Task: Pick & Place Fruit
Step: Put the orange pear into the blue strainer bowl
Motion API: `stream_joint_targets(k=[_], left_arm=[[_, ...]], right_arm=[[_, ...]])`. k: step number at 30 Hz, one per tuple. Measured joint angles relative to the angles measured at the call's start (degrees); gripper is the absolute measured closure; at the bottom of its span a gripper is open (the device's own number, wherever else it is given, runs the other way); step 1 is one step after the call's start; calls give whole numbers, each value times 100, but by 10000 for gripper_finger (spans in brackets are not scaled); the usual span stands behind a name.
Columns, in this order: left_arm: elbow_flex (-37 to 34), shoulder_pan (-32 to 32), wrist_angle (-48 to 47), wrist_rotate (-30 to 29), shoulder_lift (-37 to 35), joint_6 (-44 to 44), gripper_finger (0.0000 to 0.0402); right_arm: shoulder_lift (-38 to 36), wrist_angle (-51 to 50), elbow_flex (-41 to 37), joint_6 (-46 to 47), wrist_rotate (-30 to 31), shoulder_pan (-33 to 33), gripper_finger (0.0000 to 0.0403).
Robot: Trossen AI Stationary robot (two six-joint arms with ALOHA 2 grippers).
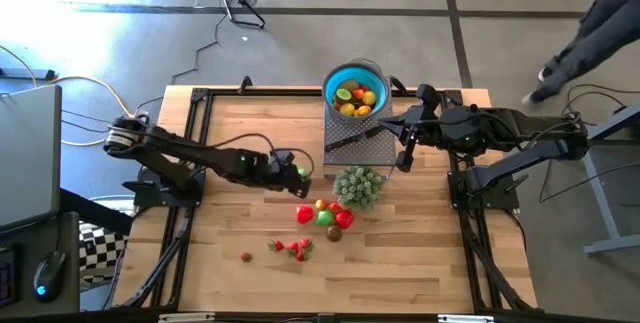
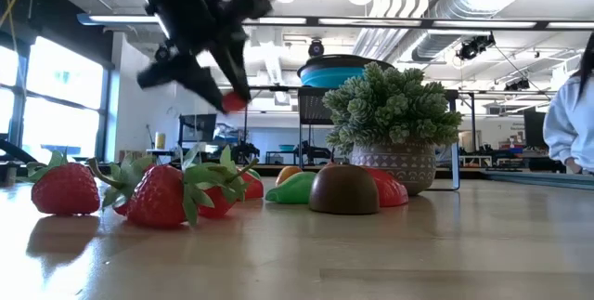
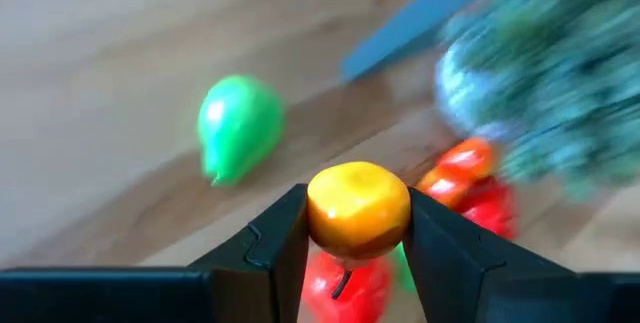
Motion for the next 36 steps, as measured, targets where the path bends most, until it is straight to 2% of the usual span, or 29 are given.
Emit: stream_joint_targets(k=[7, 19, 28, 32, 36], left_arm=[[552, 348, 29, -54, -531, 1064, 261], [2118, 1141, 168, -93, -624, 3026, 261], [2262, 1887, 934, -111, -570, 3580, 261], [2254, 2227, 1185, 203, -387, 3631, 261], [2254, 2578, 1729, 891, -111, 3804, 261]], right_arm=[[0, -22, 0, -38, 1, 0, 398], [0, -26, 2, -151, 0, 0, 398], [0, -28, 2, -151, 0, 0, 398], [0, -28, 2, -156, 2, 0, 398], [0, -28, 2, -291, 20, -8, 398]])
